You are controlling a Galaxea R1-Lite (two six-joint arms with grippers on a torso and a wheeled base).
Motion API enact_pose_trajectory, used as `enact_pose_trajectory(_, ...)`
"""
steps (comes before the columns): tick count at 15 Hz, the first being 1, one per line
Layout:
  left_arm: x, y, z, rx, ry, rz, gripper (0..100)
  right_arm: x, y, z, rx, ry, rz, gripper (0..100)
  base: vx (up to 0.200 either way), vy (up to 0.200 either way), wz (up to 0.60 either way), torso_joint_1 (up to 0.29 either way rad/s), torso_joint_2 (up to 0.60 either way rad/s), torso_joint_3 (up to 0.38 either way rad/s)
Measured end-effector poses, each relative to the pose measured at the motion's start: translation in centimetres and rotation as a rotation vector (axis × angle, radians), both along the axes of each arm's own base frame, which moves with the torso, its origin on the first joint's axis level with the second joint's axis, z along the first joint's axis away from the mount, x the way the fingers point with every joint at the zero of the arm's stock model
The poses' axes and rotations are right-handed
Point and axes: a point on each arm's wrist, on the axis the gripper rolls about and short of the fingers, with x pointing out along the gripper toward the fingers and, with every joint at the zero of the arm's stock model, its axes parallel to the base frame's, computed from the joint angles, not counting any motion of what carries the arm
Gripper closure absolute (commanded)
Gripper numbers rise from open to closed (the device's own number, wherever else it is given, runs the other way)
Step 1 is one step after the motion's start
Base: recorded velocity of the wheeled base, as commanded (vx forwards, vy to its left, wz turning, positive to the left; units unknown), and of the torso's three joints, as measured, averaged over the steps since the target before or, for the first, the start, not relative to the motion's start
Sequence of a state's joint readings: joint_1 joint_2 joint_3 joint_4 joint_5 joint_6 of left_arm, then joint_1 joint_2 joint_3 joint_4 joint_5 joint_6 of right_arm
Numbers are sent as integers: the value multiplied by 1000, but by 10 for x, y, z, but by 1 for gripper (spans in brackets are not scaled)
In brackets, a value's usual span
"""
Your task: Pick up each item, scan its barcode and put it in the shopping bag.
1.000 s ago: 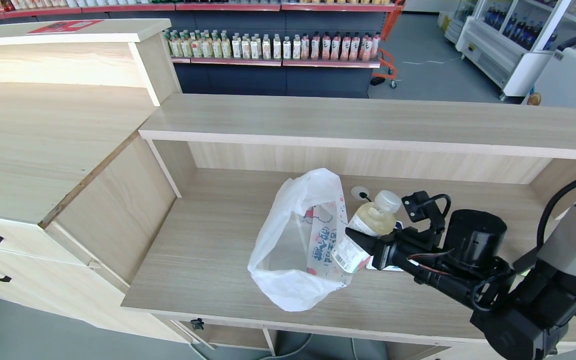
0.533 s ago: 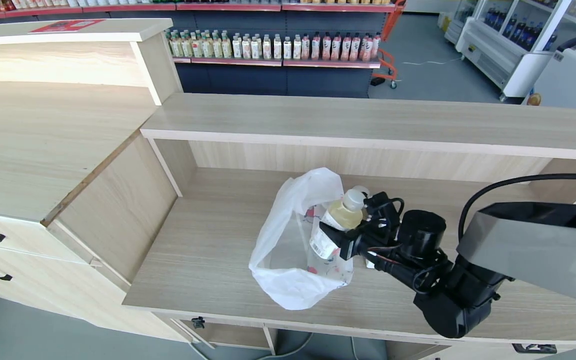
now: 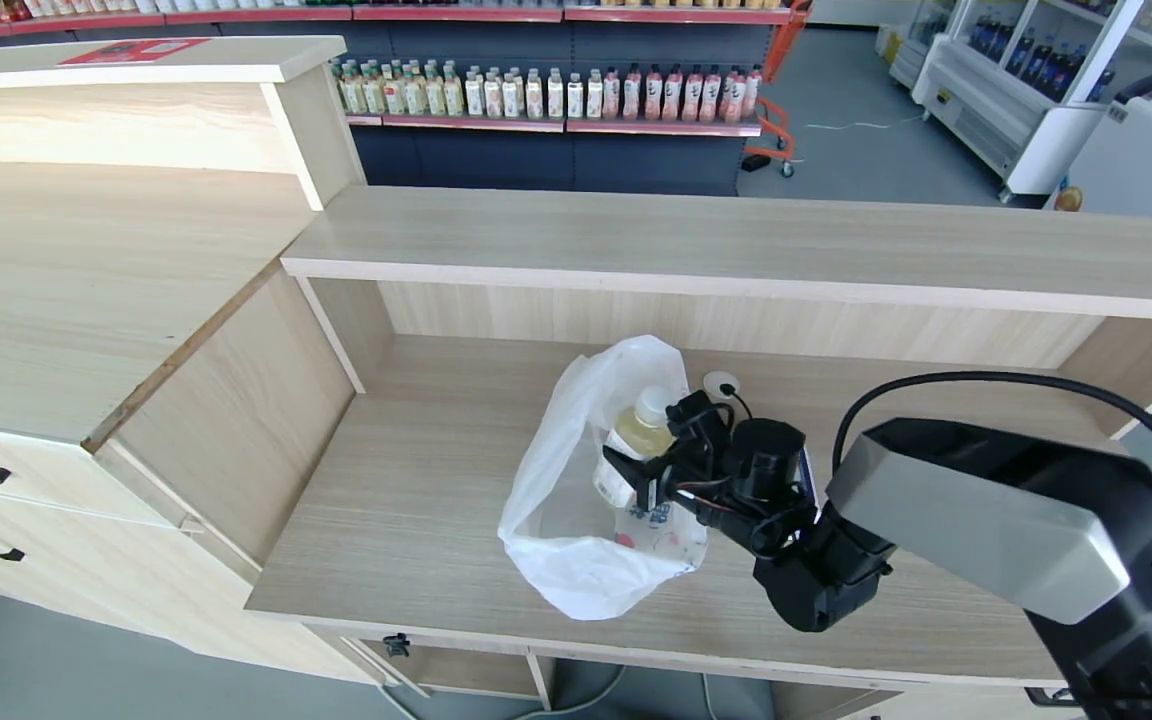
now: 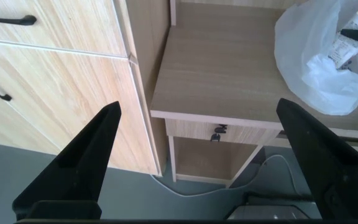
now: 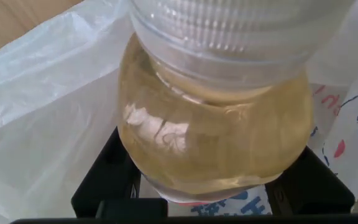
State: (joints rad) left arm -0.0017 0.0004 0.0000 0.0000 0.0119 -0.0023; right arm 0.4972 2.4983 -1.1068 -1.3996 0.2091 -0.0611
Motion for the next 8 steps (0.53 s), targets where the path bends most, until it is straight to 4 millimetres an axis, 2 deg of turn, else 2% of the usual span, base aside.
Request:
enact_pose_trajectory(5, 0, 0, 0, 0, 0, 0, 0, 18, 11, -16, -37, -42, 3, 100, 0, 0, 0, 0, 0, 0)
enact_pose_trajectory(6, 0, 0, 0, 0, 0, 0, 0, 21, 13, -18, -40, -45, 4, 0, 0, 0, 0, 0, 0, 0)
enact_pose_trajectory(8, 0, 0, 0, 0, 0, 0, 0, 22, 13, -23, -43, -32, 2, 0, 0, 0, 0, 0, 0, 0)
